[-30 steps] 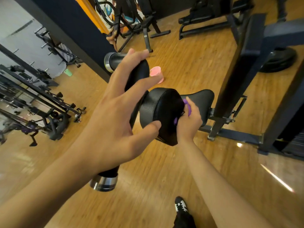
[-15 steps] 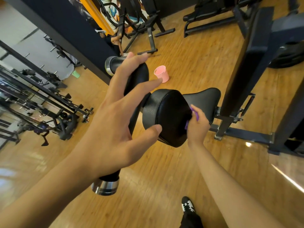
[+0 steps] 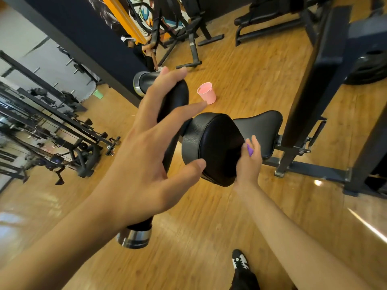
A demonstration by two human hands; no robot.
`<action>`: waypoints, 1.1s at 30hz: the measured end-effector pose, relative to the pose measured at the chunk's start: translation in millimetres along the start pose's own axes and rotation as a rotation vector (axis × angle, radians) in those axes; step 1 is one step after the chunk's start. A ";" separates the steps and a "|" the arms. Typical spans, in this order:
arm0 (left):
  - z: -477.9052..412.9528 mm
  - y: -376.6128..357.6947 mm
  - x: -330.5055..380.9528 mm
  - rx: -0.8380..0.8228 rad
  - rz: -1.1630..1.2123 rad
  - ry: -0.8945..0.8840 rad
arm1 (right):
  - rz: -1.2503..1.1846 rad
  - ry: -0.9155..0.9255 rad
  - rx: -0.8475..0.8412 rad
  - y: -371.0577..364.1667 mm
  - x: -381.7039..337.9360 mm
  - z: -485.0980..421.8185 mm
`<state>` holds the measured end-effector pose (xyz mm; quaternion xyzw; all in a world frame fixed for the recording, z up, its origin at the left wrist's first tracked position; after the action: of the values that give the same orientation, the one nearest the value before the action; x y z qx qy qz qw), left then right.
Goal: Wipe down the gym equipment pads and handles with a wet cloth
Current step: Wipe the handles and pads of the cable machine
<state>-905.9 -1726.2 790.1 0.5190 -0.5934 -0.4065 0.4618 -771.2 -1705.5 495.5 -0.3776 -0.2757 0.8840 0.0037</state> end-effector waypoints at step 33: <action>-20.2 -6.3 -0.2 0.055 0.014 -0.006 | 0.315 0.678 -0.072 -35.2 -40.1 42.4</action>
<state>-884.8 -1726.9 789.0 0.5261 -0.6091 -0.3884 0.4487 -778.0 -1704.8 563.3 -0.6863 -0.2282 0.6884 -0.0545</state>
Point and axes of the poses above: each hand's wrist, its own z-axis away from the middle knuckle, its own y-axis out of the back of the hand, x = y × z, the point moved 2 cm from there along -z, towards the middle knuckle, and after that the axes turned 13 degrees about -y, right-handed, at the moved point
